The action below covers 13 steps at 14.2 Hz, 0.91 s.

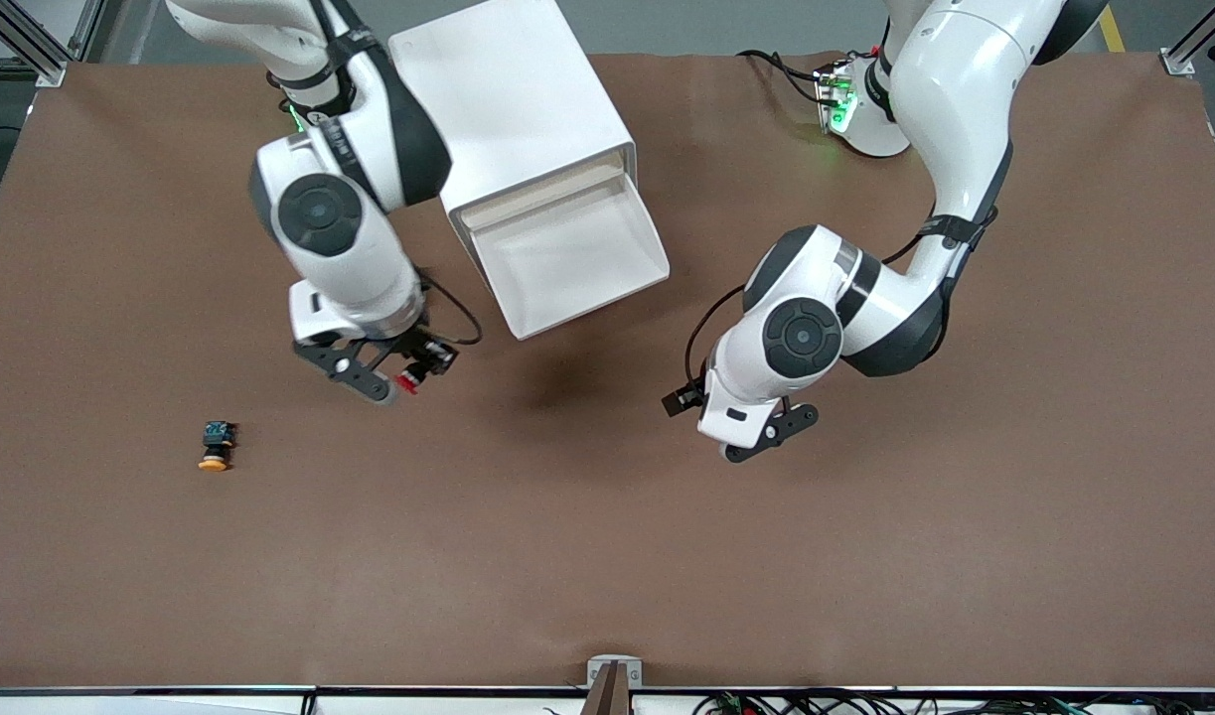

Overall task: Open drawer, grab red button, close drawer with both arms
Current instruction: 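Lift the red button out while the left gripper releases the drawer, then set the red button down while the left gripper pushes the drawer shut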

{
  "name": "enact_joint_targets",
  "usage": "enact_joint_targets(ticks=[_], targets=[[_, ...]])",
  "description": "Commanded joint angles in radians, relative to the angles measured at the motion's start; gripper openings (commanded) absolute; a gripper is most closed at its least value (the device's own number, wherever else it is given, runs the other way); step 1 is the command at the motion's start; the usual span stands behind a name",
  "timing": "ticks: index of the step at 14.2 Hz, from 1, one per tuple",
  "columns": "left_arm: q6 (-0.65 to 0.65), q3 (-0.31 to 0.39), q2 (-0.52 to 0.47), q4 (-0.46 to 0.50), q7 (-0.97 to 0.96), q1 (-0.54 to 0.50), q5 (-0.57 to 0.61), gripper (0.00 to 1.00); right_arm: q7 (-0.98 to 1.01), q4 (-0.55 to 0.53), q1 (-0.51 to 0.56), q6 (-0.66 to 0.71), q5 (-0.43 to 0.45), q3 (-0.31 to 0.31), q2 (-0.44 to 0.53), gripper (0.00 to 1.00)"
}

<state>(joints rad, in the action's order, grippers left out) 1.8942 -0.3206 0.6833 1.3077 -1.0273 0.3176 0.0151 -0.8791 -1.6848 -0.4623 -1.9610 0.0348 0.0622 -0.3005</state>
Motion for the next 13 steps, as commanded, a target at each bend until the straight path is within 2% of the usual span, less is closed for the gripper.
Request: enact_joint_targets(ticks=[1, 4, 7, 13], targets=[[0.014, -0.002, -0.024, 0.021, -0.045, 0.004, 0.031, 1.00, 0.179, -0.012, 0.098, 0.001, -0.013, -0.018, 0.014, 0.00], [0.017, -0.001, -0.024, 0.027, -0.051, 0.032, 0.032, 1.00, 0.352, -0.016, 0.181, -0.048, -0.013, -0.018, 0.003, 0.00], [0.026, -0.001, -0.022, 0.036, -0.103, 0.076, 0.087, 1.00, 0.468, -0.018, 0.249, -0.102, -0.013, -0.018, -0.043, 0.00], [0.051, -0.003, -0.019, 0.074, -0.157, 0.158, 0.091, 1.00, 0.719, -0.024, 0.364, -0.260, -0.013, -0.018, -0.150, 0.00]])
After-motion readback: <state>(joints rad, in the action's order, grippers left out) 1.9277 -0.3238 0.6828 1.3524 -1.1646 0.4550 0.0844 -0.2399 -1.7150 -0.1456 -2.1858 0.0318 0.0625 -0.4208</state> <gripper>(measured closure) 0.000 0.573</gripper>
